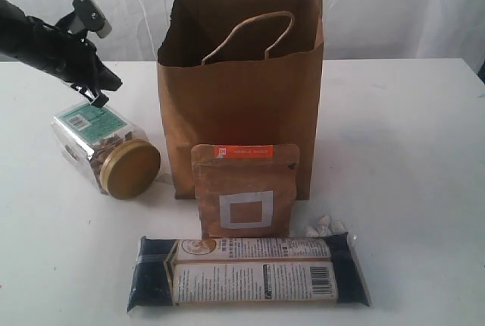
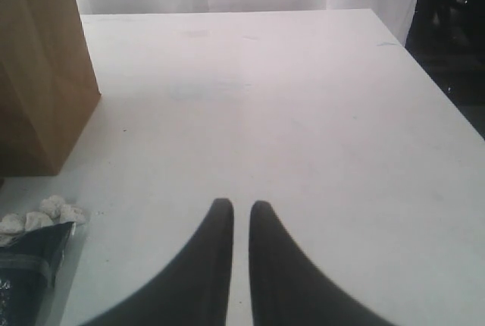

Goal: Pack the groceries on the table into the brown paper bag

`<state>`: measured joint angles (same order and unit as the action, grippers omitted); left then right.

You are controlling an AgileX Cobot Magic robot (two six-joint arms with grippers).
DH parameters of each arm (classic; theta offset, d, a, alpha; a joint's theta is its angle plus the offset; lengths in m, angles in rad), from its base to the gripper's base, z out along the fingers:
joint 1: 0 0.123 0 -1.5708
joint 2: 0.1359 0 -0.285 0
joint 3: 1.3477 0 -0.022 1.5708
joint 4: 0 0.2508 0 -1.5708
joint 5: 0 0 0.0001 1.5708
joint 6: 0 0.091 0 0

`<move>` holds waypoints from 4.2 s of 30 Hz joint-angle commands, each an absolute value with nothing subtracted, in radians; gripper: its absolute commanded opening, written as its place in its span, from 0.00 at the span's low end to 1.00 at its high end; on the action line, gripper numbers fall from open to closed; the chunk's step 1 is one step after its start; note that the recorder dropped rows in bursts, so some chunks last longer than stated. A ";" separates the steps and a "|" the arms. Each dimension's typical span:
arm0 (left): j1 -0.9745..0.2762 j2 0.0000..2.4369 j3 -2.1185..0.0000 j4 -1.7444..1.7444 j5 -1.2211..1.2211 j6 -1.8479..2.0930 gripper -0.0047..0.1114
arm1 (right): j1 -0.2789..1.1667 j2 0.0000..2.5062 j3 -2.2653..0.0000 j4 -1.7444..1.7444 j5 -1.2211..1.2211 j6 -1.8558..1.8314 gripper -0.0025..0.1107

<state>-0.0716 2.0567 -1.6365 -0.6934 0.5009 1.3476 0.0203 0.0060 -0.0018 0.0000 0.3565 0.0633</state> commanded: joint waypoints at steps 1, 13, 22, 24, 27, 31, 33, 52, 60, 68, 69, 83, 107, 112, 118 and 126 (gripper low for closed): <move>-0.072 2.051 -1.642 -0.628 0.666 1.367 0.04 | 0.023 0.000 0.000 0.000 0.350 0.065 0.09; -0.070 1.997 -1.627 -0.040 1.081 0.775 0.04 | 0.023 0.000 0.000 0.000 0.350 0.065 0.09; -0.072 1.882 -1.590 -0.054 1.184 0.603 0.04 | 0.023 0.000 0.000 0.000 0.350 0.065 0.09; -0.072 1.831 -1.590 -0.026 1.145 0.534 0.04 | 0.023 0.000 0.000 0.000 0.350 0.065 0.09; -0.072 1.755 -1.590 -0.009 1.103 0.434 0.04 | 0.023 0.000 0.000 0.000 0.350 0.065 0.09; -0.072 1.654 -1.590 -0.105 1.118 0.343 0.04 | 0.023 0.000 0.000 0.000 0.350 0.065 0.09; -0.072 1.607 -1.590 -0.171 1.113 0.341 0.04 | 0.023 0.000 0.000 0.000 0.350 0.065 0.09; -0.072 1.566 -1.276 -0.385 1.094 0.580 0.90 | 0.023 0.000 0.000 0.000 0.350 0.065 0.09; -0.072 1.566 -1.220 -0.397 0.909 0.606 0.94 | 0.023 0.000 0.000 0.000 0.350 0.065 0.09; -0.072 1.566 -1.220 -0.338 0.835 0.611 0.94 | 0.023 0.000 0.000 0.000 0.350 0.065 0.09; -0.072 1.566 -1.218 -0.338 0.827 0.611 0.94 | 0.023 0.000 0.000 0.000 0.350 0.065 0.09; -0.072 1.629 -1.218 -0.326 0.759 0.690 0.94 | 0.023 0.000 0.000 0.000 0.350 0.065 0.09; -0.072 1.724 -1.218 -0.240 0.831 0.714 0.94 | 0.023 0.000 0.000 0.000 0.350 0.083 0.09; -0.072 1.724 -1.218 -0.224 0.795 0.712 0.94 | 0.023 0.000 0.000 0.000 0.350 0.083 0.09; -0.072 1.737 -1.218 -0.224 0.800 0.767 0.94 | 0.023 0.000 0.000 -0.012 0.296 0.067 0.09; -0.072 1.770 -1.218 -0.217 0.780 0.767 0.93 | 0.023 0.000 0.000 -0.018 0.015 -0.234 0.09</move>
